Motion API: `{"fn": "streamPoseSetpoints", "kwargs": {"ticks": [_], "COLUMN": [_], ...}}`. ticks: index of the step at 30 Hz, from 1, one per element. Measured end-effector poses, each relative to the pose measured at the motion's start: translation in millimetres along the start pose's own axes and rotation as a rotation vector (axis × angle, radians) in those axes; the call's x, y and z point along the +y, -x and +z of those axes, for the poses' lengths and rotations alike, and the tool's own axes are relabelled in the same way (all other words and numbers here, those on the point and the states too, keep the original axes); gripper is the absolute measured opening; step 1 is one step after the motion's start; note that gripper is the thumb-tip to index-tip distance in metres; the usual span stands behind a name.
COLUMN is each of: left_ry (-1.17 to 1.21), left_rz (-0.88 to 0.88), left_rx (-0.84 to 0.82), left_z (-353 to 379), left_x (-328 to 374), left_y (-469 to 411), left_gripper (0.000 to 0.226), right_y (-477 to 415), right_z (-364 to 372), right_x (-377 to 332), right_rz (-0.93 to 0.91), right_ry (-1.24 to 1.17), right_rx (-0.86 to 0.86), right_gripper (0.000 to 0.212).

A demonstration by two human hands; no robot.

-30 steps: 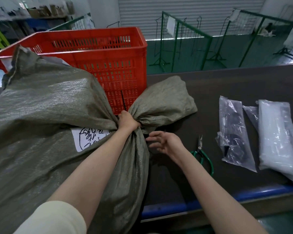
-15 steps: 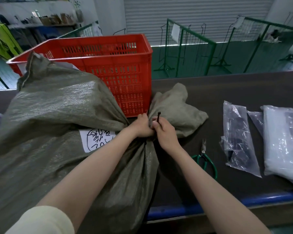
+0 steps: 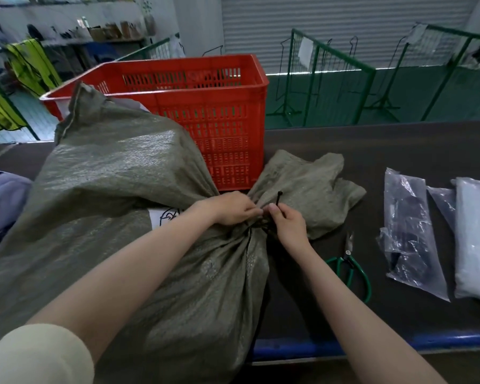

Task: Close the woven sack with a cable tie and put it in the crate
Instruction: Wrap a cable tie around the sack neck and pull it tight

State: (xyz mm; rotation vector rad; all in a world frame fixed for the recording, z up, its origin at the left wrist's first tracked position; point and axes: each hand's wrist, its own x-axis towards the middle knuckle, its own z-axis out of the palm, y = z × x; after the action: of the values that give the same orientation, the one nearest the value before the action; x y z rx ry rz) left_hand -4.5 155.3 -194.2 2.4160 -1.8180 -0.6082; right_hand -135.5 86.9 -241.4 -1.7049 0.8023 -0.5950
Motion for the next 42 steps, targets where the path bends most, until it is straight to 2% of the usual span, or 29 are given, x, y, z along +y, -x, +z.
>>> {"fn": "streamPoseSetpoints", "kwargs": {"ticks": [5, 7, 10, 15, 18, 22, 26, 35, 42], "left_ry": [0.397, 0.546, 0.777, 0.900, 0.875, 0.813, 0.791, 0.659, 0.632], "left_rz": [-0.067, -0.044, 0.025, 0.136, 0.120, 0.127, 0.144, 0.186, 0.206], "left_rx": [0.277, 0.320, 0.222, 0.046, -0.027, -0.064, -0.140, -0.124, -0.171], "left_z": [5, 2, 4, 11, 7, 6, 8, 8, 7], "left_x": [8, 15, 22, 20, 17, 13, 12, 13, 12], "left_y": [-3, -6, -11, -15, -14, -14, -11, -11, -8], "left_gripper": [0.056, 0.052, 0.045, 0.034, 0.036, 0.036, 0.029, 0.037, 0.030], "right_y": [2, 6, 13, 25, 30, 33, 33, 33, 31], "right_z": [3, 2, 0, -5, -7, -8, -8, -10, -9], "right_x": [6, 5, 3, 8, 11, 12, 9, 11, 13], "right_rz": [-0.001, 0.020, -0.017, -0.077, -0.108, -0.080, -0.014, -0.024, -0.005], "right_ry": [-0.069, -0.154, -0.208, -0.241, -0.208, -0.184, -0.268, -0.229, -0.251], "right_rx": [0.050, 0.110, 0.127, 0.076, 0.078, 0.116, 0.114, 0.089, 0.040], "right_gripper": [0.020, 0.022, 0.023, 0.025, 0.018, 0.025, 0.027, 0.029, 0.029]}}
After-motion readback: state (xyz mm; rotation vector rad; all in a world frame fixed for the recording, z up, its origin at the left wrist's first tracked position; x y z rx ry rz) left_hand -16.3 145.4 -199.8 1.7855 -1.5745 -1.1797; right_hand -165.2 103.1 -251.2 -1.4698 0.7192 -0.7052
